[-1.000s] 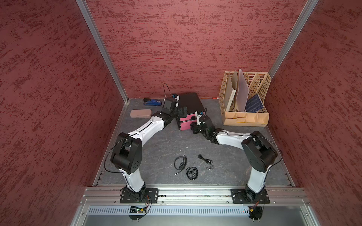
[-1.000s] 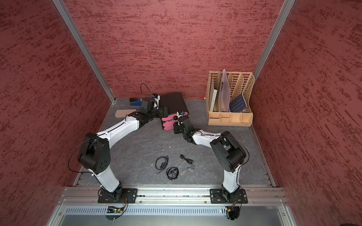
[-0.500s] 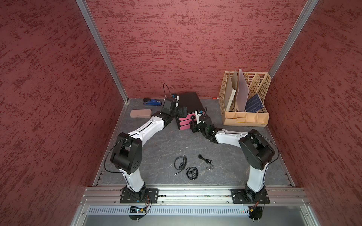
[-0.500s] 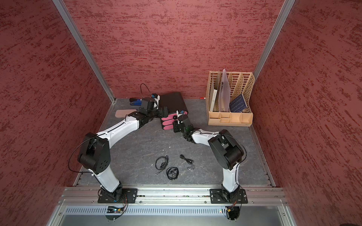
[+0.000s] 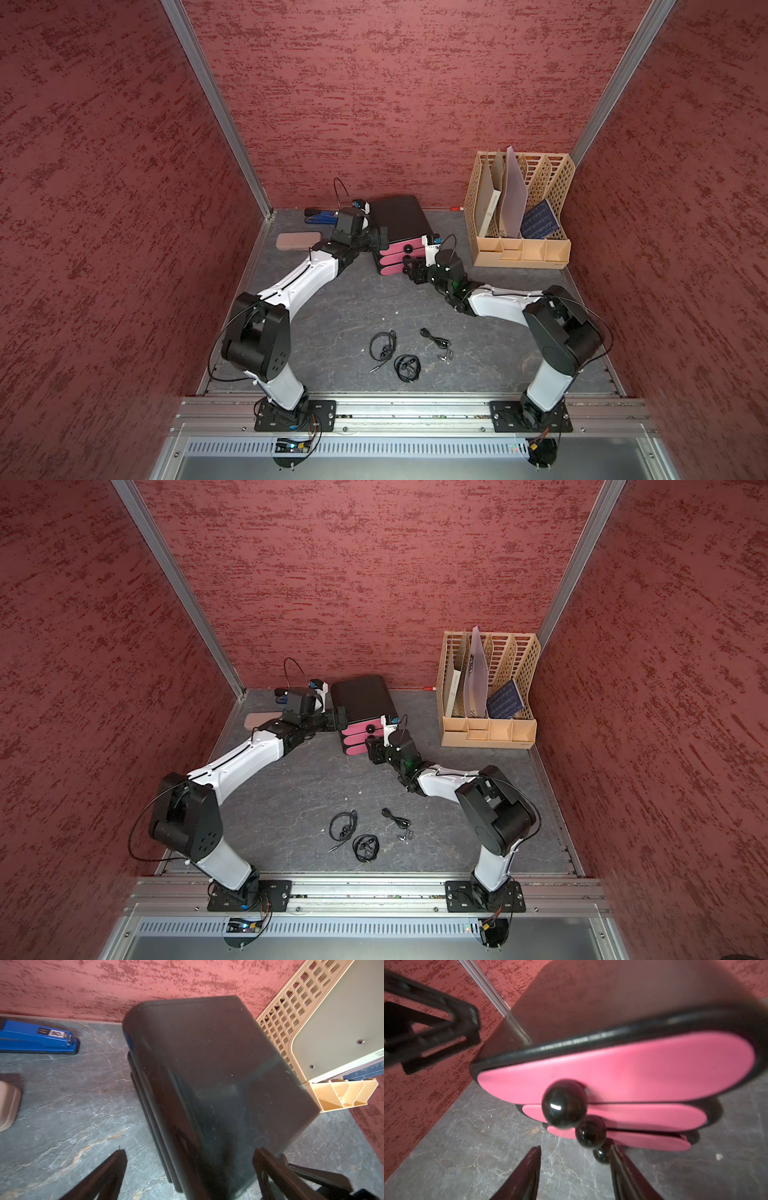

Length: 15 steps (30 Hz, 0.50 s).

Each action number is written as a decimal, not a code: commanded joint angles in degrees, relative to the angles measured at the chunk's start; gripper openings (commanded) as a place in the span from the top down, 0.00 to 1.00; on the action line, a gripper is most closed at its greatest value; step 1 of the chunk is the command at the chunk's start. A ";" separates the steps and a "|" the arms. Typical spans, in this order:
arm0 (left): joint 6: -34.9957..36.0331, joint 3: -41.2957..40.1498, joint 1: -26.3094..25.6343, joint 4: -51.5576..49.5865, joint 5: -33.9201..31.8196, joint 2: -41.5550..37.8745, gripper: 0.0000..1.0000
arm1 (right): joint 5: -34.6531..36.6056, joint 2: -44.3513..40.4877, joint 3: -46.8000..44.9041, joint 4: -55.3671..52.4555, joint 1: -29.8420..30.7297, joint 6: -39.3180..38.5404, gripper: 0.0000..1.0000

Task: Place the wired earphones into the drawer by color
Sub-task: Close the drawer in the storage box.

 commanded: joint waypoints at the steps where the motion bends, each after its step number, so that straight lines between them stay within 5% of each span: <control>1: -1.37 -3.68 0.09 1.14 -0.10 -4.37 0.00 | -2.33 -0.71 -1.87 1.98 -0.14 3.22 0.42; 15: -0.84 -28.26 0.54 20.84 4.58 -15.23 0.00 | -0.20 8.87 -0.54 5.86 -0.21 12.08 0.47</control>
